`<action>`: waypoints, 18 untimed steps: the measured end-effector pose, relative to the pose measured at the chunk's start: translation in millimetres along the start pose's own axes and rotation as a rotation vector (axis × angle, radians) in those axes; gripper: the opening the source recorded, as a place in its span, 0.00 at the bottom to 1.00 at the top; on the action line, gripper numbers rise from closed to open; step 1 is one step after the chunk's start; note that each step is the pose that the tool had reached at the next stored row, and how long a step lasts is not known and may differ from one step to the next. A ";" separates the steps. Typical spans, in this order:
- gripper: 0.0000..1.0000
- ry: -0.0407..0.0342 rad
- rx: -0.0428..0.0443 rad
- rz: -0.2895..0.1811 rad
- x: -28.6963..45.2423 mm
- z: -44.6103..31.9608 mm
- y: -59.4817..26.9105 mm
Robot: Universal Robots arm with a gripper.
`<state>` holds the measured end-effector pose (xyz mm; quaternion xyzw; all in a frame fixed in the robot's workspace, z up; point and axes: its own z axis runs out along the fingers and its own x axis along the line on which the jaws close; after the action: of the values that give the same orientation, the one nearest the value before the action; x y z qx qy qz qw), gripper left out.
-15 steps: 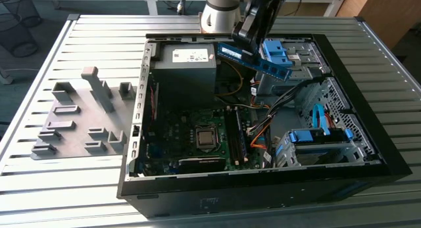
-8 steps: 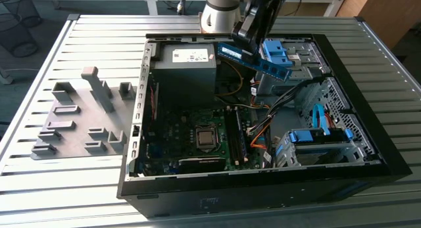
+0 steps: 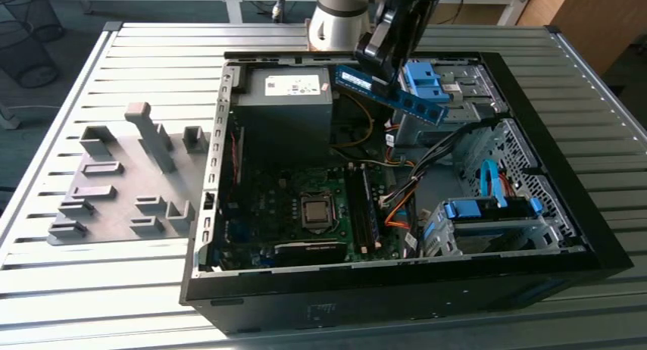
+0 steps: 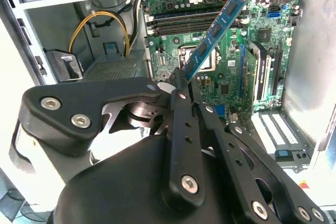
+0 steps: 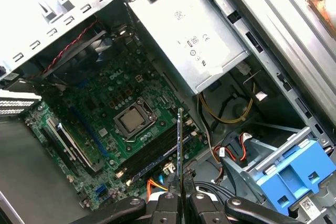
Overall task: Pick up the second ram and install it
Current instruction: 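Insert the second ram into the second slot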
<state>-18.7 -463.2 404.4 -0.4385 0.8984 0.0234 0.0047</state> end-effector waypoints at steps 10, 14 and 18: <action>0.14 -0.0009 0.0008 0.025 0.0 0.1 0.0; 0.14 -0.0014 0.0010 0.035 0.0 0.1 0.0; 0.14 -0.0016 0.0013 0.044 0.0 0.2 0.0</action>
<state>-18.7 -463.1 404.3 -0.4186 0.9079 0.0233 0.0052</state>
